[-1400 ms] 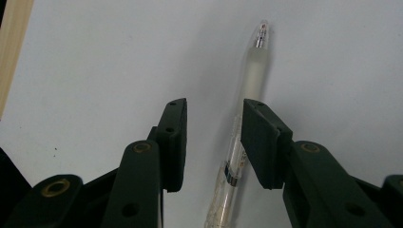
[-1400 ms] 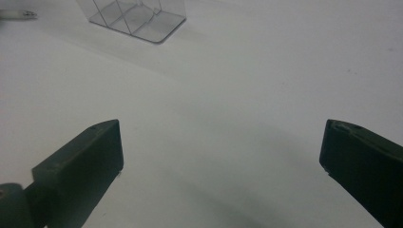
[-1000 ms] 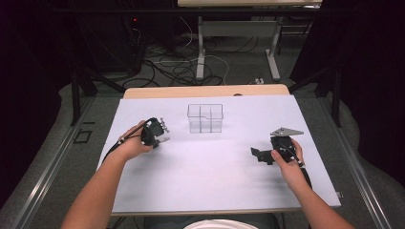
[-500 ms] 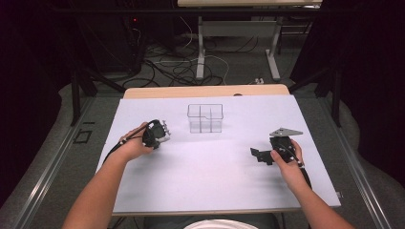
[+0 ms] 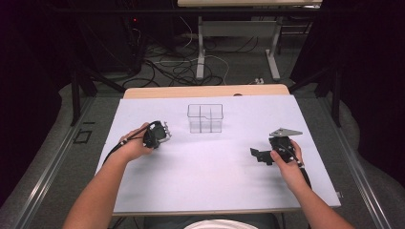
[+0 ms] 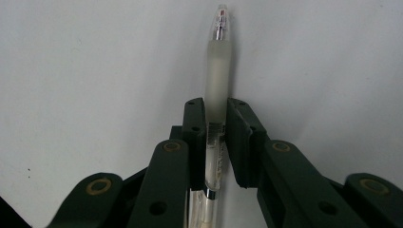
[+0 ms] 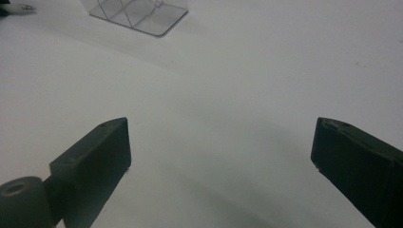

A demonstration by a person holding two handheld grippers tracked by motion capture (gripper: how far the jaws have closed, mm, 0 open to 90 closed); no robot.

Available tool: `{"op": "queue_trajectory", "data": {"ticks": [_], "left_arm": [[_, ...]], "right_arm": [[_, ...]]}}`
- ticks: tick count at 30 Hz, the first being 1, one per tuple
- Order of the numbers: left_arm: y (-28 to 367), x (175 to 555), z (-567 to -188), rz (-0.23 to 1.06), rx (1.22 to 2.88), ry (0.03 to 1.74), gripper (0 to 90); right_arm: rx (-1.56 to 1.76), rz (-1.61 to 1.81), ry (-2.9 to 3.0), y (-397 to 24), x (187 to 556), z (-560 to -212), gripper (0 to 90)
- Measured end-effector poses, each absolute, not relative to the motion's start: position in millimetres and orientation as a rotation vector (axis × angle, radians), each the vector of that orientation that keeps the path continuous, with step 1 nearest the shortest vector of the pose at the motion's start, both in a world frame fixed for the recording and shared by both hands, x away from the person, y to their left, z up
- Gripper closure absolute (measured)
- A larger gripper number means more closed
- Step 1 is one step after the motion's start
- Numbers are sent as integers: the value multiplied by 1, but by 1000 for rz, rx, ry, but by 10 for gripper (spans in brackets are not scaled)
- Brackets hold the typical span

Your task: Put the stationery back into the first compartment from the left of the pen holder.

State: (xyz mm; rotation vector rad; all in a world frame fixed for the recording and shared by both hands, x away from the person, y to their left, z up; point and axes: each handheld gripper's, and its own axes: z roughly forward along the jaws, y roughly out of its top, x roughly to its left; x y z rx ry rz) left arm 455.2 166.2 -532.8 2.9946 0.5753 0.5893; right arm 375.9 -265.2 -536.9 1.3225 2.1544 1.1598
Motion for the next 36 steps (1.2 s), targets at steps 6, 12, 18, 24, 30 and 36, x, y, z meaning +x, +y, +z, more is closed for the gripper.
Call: {"op": "queue_trajectory", "data": {"ticks": [6, 12, 18, 24, 30, 36], "left_arm": [[166, 455, -533, 588, 3001, 564, 795], [167, 455, -532, 587, 3000, 564, 796], [166, 455, -533, 589, 2999, 565, 797], [168, 455, -532, 588, 2978, 617, 797], [170, 454, -526, 620, 2936, 710, 797], [174, 454, -520, 629, 2888, 773, 797]], "right_arm": [[1319, 1157, 2156, -265, 376, -537, 64], [1328, 1161, 2157, -265, 376, -538, 67], [1332, 1161, 2158, -265, 376, -538, 67], [1332, 1161, 2157, -265, 377, -538, 68], [1332, 1163, 2153, -266, 376, -538, 68], [1344, 1159, 2155, -266, 377, -539, 68]]}}
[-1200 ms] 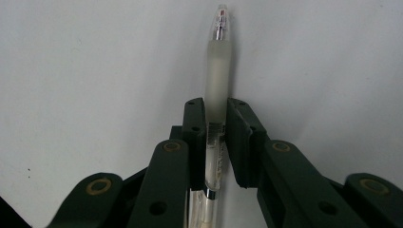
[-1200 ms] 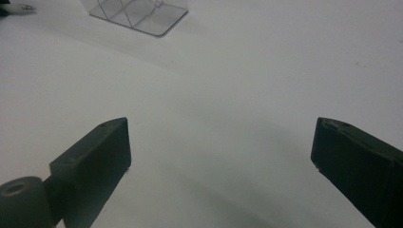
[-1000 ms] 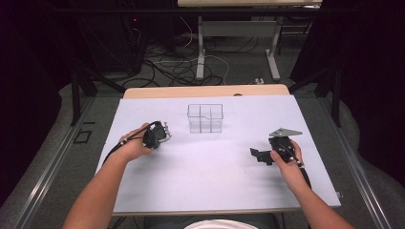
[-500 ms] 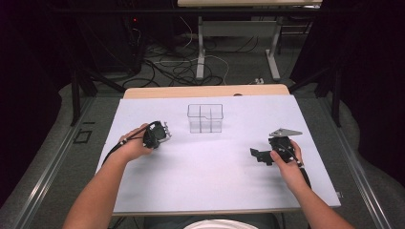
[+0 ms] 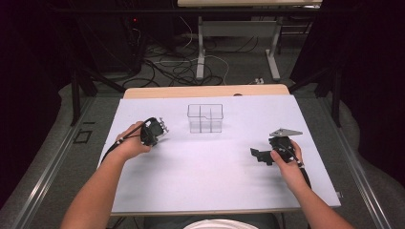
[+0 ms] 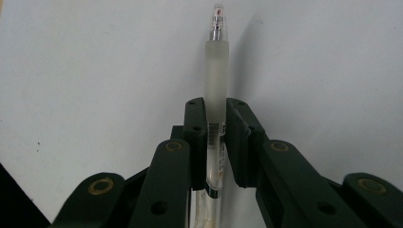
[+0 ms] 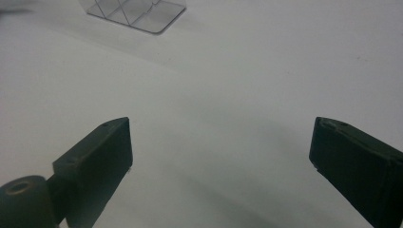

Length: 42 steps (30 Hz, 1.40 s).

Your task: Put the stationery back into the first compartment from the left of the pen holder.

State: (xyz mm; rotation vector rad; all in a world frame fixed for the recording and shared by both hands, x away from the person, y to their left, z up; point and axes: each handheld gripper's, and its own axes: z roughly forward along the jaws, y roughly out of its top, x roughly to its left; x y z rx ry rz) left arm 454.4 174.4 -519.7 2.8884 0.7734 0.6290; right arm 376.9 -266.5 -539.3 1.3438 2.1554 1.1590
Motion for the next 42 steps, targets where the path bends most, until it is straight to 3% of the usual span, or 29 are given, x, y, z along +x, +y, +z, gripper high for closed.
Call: {"op": "queue_trajectory", "data": {"ticks": [30, 42], "left_arm": [[204, 458, -468, 493, 2466, 1095, 799], [215, 462, -449, 455, 2166, 1211, 798]], "right_arm": [[1336, 1151, 2157, -266, 377, -541, 68], [1346, 1156, 2159, -266, 377, -540, 68]]}}
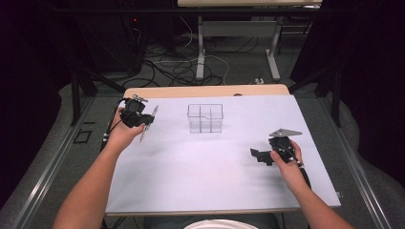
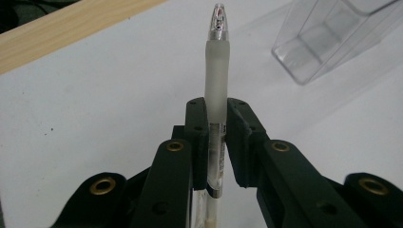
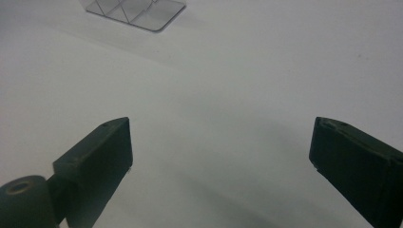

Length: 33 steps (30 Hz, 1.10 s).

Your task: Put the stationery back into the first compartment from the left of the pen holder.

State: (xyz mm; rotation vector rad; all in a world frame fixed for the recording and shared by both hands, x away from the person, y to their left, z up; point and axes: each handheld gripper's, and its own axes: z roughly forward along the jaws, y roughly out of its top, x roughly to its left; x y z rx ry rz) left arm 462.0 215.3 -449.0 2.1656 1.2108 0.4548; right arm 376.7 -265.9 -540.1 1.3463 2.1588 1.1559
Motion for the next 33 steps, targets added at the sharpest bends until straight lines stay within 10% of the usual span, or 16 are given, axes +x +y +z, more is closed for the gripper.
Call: {"op": "queue_trajectory", "data": {"ticks": [33], "left_arm": [[182, 467, -427, 423, 1717, 1132, 798]], "right_arm": [[1337, 1174, 2145, -269, 376, -539, 70]]}}
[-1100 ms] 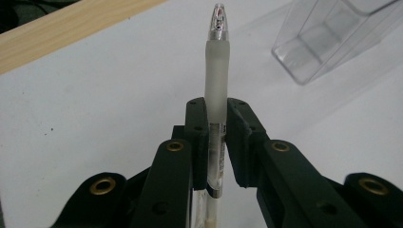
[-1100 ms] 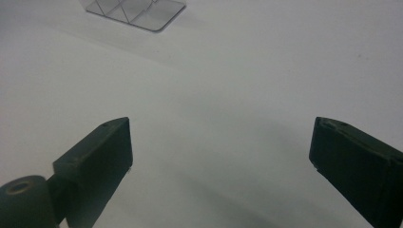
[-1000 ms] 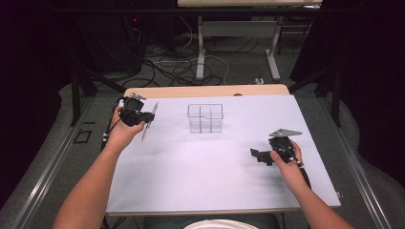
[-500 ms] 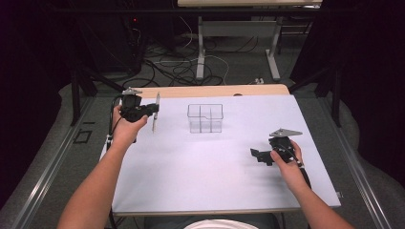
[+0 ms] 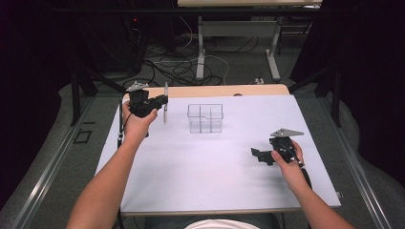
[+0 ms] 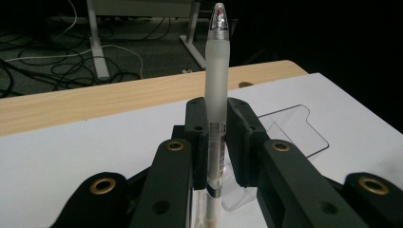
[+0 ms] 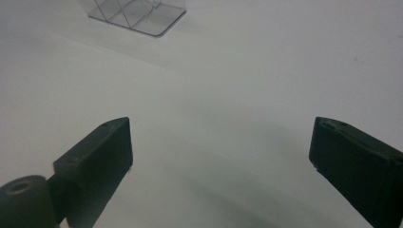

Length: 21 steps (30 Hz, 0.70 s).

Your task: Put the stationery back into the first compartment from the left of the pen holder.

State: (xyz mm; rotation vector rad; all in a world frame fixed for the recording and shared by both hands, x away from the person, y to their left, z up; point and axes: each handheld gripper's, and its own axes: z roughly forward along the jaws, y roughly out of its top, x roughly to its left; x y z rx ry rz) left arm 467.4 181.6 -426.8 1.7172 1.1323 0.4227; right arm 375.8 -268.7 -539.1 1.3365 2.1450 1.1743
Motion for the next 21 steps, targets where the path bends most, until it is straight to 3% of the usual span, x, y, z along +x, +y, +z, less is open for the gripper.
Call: {"op": "queue_trajectory", "data": {"ticks": [21], "left_arm": [[125, 481, -416, 440, 1700, 1054, 798]], "right_arm": [[1341, 1178, 2139, -273, 372, -539, 69]]}}
